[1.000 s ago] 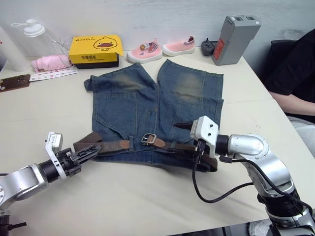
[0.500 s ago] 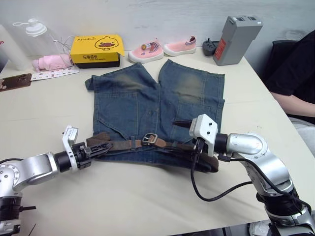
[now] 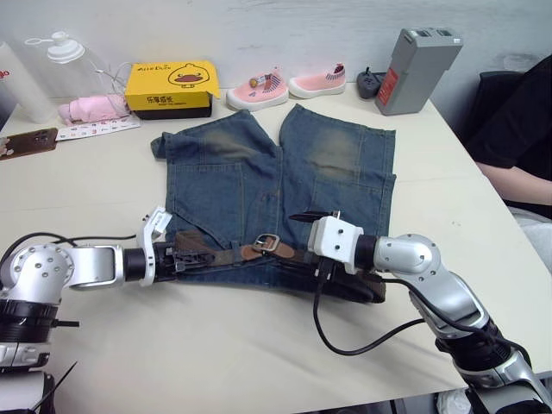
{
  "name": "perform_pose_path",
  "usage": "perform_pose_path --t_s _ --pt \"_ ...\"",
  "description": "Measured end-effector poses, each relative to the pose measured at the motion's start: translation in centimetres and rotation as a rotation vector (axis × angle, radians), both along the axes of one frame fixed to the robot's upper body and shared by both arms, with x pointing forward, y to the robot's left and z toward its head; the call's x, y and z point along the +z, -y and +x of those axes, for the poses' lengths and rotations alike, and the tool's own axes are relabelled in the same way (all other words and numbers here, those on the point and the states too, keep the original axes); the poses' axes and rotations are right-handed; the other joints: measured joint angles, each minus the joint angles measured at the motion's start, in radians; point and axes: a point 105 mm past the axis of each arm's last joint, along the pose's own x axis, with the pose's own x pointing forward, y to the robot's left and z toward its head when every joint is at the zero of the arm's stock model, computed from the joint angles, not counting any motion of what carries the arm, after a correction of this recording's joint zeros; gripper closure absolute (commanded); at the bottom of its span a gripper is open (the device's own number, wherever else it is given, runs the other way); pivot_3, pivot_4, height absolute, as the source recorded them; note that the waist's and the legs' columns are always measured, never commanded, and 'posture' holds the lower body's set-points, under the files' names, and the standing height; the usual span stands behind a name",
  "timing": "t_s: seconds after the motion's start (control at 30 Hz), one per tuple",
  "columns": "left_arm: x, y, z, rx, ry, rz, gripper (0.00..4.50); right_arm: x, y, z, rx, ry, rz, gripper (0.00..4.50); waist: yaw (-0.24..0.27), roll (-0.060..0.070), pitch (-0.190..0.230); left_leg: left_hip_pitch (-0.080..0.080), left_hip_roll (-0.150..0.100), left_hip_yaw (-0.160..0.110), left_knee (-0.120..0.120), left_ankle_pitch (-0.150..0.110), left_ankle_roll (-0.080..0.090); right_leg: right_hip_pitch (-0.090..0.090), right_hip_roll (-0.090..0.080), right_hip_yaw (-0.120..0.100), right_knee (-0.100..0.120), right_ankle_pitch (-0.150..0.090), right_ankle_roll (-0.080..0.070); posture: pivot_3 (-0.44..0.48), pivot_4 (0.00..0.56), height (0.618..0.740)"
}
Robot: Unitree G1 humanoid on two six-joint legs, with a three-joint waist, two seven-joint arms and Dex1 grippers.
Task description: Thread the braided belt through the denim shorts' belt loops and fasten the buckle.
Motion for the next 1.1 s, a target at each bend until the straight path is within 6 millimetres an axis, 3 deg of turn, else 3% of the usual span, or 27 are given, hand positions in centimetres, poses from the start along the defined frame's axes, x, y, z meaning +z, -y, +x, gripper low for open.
perform_pose_path --t_s 0.23,0.57,0.73,1.1 --pt "0.1 -0.6 0.7 -0.091 0.091 0.071 4.5 0.1 -0.6 0.4 0.008 0.051 0.007 0.03 -0.003 0.0 0.0 0.0 0.001 0.001 0.0 0.0 -0.001 -0.001 0.001 0.001 0.0 0.0 0.0 0.0 0.15 0.698" --pt "-0.1 1.1 1.5 -0.26 0.286 0.177 4.5 -0.8 -1.4 0.6 0.046 0.184 -0.088 0.03 0.002 0.0 0.0 -0.001 0.001 0.0 0.004 0.0 0.0 -0.001 0.001 0.001 0.003 0.0 0.0 0.0 0.15 0.698" --pt "-0.1 1.4 1.6 -0.293 0.303 0.184 4.5 -1.2 -1.9 1.3 0.053 0.299 -0.164 0.03 -0.002 0.0 0.0 -0.001 0.002 0.0 0.004 0.0 0.0 -0.001 0.001 0.001 0.004 0.0 0.0 0.0 0.15 0.698" --pt "-0.1 1.1 1.7 -0.282 0.299 0.18 4.5 -2.0 -2.9 0.8 0.12 0.463 -0.229 0.03 -0.003 0.0 0.0 -0.001 0.002 0.0 0.005 0.0 0.0 -0.001 0.001 0.001 0.006 0.0 0.0 0.0 0.15 0.698"
